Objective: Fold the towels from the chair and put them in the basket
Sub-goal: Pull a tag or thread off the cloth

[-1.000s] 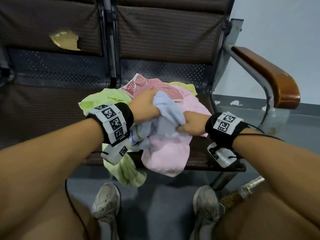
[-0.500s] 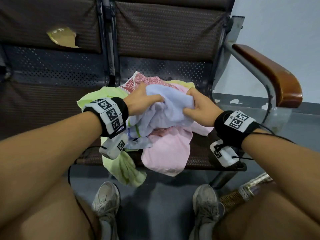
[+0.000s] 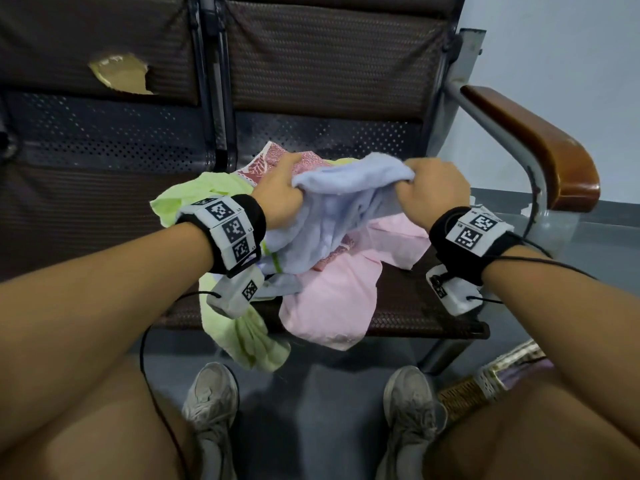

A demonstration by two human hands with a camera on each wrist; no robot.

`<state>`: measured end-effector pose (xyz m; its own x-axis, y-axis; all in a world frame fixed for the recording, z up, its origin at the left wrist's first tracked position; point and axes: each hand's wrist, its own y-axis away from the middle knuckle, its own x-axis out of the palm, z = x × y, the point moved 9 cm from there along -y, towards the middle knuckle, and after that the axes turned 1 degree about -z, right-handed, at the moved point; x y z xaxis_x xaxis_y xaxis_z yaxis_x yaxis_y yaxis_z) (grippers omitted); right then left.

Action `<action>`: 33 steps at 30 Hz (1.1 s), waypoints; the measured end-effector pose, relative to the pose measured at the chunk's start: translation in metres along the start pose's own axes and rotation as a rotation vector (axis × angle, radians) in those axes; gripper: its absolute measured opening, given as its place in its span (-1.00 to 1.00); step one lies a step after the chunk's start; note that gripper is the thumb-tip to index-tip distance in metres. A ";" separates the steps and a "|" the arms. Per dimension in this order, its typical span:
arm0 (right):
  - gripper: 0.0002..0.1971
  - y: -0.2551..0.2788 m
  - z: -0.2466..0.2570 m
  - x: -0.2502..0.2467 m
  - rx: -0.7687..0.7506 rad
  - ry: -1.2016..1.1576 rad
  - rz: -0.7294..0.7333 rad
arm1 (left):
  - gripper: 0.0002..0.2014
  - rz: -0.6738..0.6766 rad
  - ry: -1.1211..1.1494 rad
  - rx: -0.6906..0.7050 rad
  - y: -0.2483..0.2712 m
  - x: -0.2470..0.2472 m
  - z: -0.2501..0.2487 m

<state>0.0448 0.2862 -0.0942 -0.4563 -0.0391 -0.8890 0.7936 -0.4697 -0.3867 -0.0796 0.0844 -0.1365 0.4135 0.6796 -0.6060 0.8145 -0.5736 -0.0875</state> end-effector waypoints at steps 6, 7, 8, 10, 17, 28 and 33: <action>-0.93 0.002 0.007 -0.002 -0.138 -0.166 0.012 | -0.91 0.152 -0.088 0.054 0.008 0.021 -0.003; -0.90 0.007 0.009 0.007 -0.167 -0.215 0.083 | -0.85 0.156 -0.055 0.038 0.008 0.021 -0.001; -0.88 0.013 0.010 0.015 -0.174 -0.258 0.155 | -0.78 0.171 -0.020 0.028 0.006 0.022 0.001; -0.86 0.024 0.012 0.032 -0.170 -0.286 0.294 | -0.76 0.220 0.061 -0.002 0.007 0.028 0.002; -0.71 0.026 0.007 0.044 -0.142 -0.273 0.332 | -0.60 0.294 0.312 -0.076 0.014 0.041 -0.012; -0.76 0.036 0.022 0.043 -0.253 -0.371 0.494 | -0.73 -0.129 -0.235 -0.058 -0.006 -0.006 -0.007; -0.85 0.032 0.023 0.041 -0.223 -0.297 0.457 | -0.60 -0.045 0.114 -0.091 -0.005 0.006 -0.004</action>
<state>0.0427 0.2495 -0.1376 -0.1158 -0.4541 -0.8834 0.9871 -0.1518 -0.0513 -0.0800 0.0933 -0.1365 0.4151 0.7541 -0.5089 0.8647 -0.5010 -0.0371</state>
